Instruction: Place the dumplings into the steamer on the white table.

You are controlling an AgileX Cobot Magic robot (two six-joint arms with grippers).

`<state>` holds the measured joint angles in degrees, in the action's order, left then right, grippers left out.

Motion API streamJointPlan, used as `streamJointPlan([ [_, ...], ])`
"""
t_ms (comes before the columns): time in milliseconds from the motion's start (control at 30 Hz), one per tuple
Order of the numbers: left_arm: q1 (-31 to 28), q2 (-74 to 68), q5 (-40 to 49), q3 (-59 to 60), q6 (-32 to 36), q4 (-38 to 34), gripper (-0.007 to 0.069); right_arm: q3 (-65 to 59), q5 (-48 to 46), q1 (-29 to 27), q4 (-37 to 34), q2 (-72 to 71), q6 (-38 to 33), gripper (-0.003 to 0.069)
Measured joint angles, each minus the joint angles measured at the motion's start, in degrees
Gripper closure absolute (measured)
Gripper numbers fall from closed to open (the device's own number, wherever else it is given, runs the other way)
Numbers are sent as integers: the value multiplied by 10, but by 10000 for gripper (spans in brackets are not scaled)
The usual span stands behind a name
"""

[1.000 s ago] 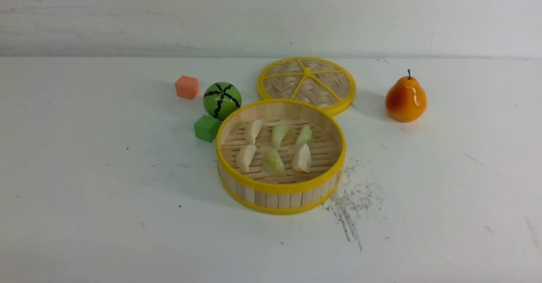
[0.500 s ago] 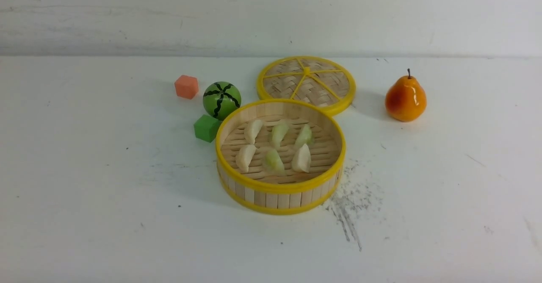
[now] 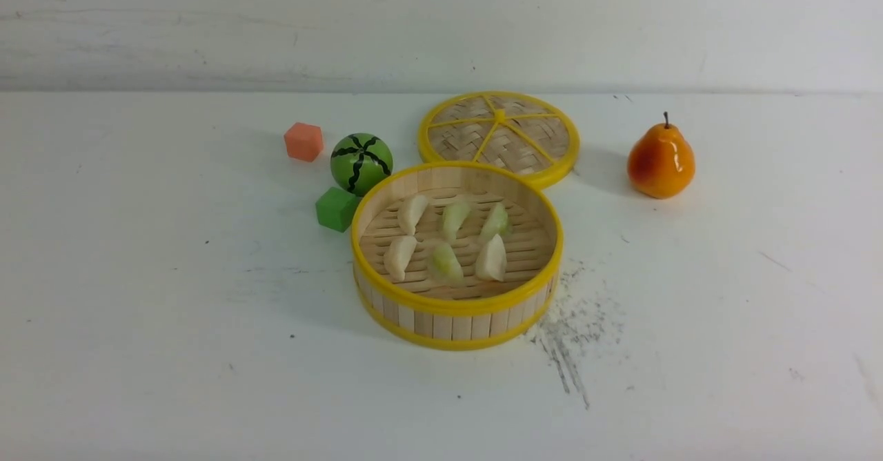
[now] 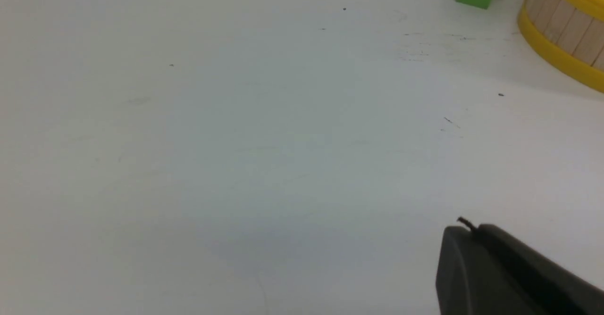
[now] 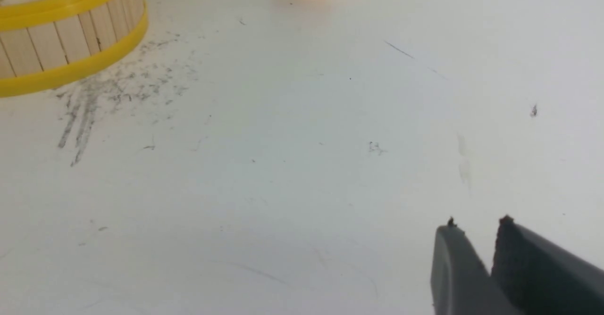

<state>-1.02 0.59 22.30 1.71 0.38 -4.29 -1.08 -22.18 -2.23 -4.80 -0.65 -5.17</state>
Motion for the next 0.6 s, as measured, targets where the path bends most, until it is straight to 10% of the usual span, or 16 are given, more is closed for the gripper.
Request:
streamJointPlan([
  [600,0,0,0,0,0,-3,637,0,0,0,0,0,0,501],
])
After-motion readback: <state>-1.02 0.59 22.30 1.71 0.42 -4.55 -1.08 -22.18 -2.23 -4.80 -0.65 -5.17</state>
